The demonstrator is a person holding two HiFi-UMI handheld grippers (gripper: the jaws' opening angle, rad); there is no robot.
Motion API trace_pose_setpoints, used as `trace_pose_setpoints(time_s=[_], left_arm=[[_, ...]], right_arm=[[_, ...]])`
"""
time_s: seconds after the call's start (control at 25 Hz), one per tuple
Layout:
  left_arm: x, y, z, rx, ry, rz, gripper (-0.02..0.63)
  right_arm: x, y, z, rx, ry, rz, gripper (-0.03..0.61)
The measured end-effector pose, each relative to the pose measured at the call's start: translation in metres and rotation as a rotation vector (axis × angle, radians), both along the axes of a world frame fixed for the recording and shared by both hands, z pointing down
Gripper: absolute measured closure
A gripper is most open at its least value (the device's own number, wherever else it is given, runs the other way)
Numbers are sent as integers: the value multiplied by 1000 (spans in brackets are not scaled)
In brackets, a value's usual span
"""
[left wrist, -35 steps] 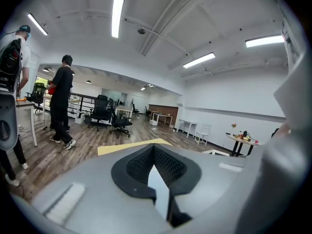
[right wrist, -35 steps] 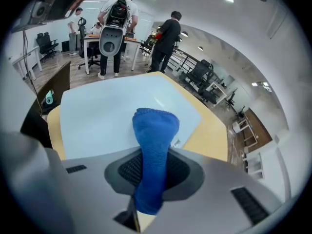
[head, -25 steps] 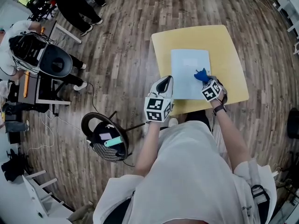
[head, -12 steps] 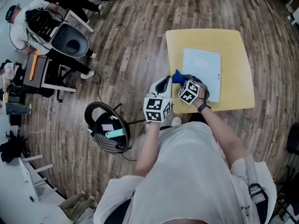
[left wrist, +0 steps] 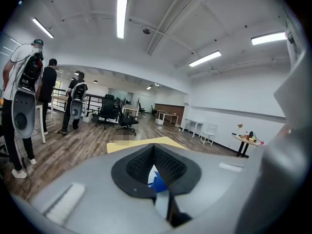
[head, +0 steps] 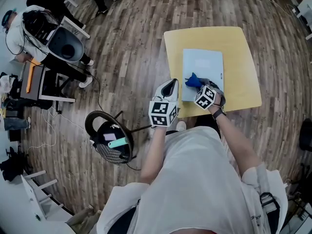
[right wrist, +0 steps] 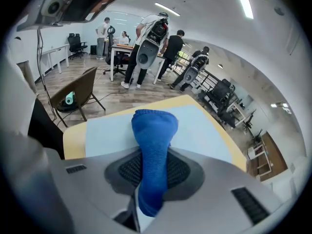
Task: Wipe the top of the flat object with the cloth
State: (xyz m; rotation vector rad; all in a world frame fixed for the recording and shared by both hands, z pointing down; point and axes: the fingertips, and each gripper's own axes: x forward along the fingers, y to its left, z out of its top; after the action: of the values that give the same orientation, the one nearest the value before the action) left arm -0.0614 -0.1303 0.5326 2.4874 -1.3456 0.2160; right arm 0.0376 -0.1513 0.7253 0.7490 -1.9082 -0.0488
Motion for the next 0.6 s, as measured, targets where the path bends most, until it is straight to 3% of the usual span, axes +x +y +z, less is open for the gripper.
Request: trace_pose_setpoints(time_s=[0.36, 0.6], left_arm=[[63, 1, -6, 8, 23, 140, 611], [50, -2, -10, 6, 27, 104, 611]], right_arm=[[122, 14, -1, -6, 59, 245, 497], [138, 16, -5, -30, 100, 279, 497]])
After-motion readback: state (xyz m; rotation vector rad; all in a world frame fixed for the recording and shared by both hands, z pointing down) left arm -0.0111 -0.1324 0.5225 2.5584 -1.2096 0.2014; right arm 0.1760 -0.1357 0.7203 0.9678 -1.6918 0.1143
